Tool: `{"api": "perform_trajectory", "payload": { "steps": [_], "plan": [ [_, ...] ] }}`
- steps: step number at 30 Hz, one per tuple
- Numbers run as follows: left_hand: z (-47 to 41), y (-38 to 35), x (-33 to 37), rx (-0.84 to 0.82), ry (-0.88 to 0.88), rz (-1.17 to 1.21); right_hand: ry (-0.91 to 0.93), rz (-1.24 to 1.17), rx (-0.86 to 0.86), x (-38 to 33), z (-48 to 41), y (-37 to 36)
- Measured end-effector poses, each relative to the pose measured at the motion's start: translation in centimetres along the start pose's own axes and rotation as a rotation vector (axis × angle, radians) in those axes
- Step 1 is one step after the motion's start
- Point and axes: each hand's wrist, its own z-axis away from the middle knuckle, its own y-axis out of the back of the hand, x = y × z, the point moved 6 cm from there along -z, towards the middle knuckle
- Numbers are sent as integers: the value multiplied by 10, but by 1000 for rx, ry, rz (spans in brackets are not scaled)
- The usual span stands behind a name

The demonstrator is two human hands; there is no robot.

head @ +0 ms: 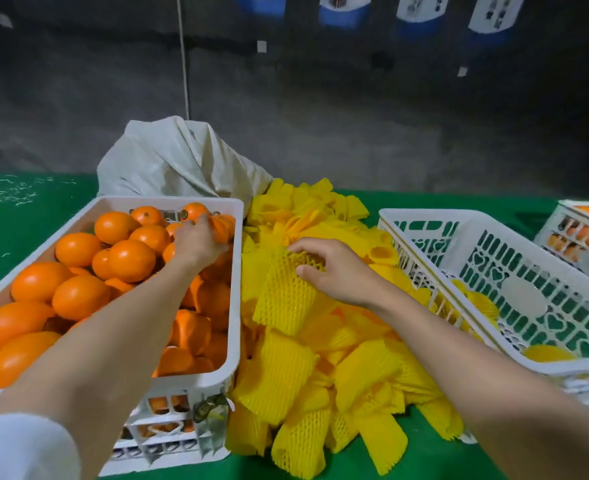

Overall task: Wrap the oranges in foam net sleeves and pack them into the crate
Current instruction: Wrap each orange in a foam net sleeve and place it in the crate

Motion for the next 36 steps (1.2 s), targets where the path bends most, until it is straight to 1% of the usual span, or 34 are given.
{"api": "perform_trajectory", "payload": {
  "steps": [2,3,5,7,8,9,11,12,14,17,20,21,23,25,27,29,31,33,36],
  "plan": [
    [-5,4,-3,63,-24,-6,-34,10,0,5,7,3],
    [-5,7,-4,96,-18,41,-51,13,0,8,11,6],
    [-2,14,-4,149,36,231,-76,5,2,14,18,12],
    [2,23,1,157,67,470,-113,-33,5,21,23,20],
    [5,27,7,120,86,630,-137,-80,1,24,25,23],
    [10,28,15,39,123,833,-160,-140,3,27,26,25],
    [29,25,42,-208,224,1250,-194,-276,39,31,27,30],
    [41,23,57,-315,255,1404,-197,-332,74,32,27,33],
    [65,15,86,-447,288,1541,-188,-434,132,31,27,38],
    [97,-3,123,-581,337,1567,-172,-590,146,32,27,42],
    [126,-17,155,-716,413,1656,-165,-755,80,32,34,38],
    [135,-22,164,-753,430,1690,-174,-806,60,34,37,37],
    [147,-32,176,-782,409,1669,-184,-859,38,40,45,37],
    [154,-40,183,-715,380,1622,-185,-873,23,47,51,39],
    [158,-48,186,-584,358,1588,-183,-880,-10,55,56,40],
    [163,-55,188,-496,358,1613,-188,-889,-62,63,61,39],
    [168,-62,189,-440,360,1646,-205,-843,-72,70,65,39],
    [173,-69,188,-375,373,1654,-229,-752,-9,78,68,41],
    [180,-76,187,-327,402,1728,-254,-568,162,94,73,48]
  ]
}}
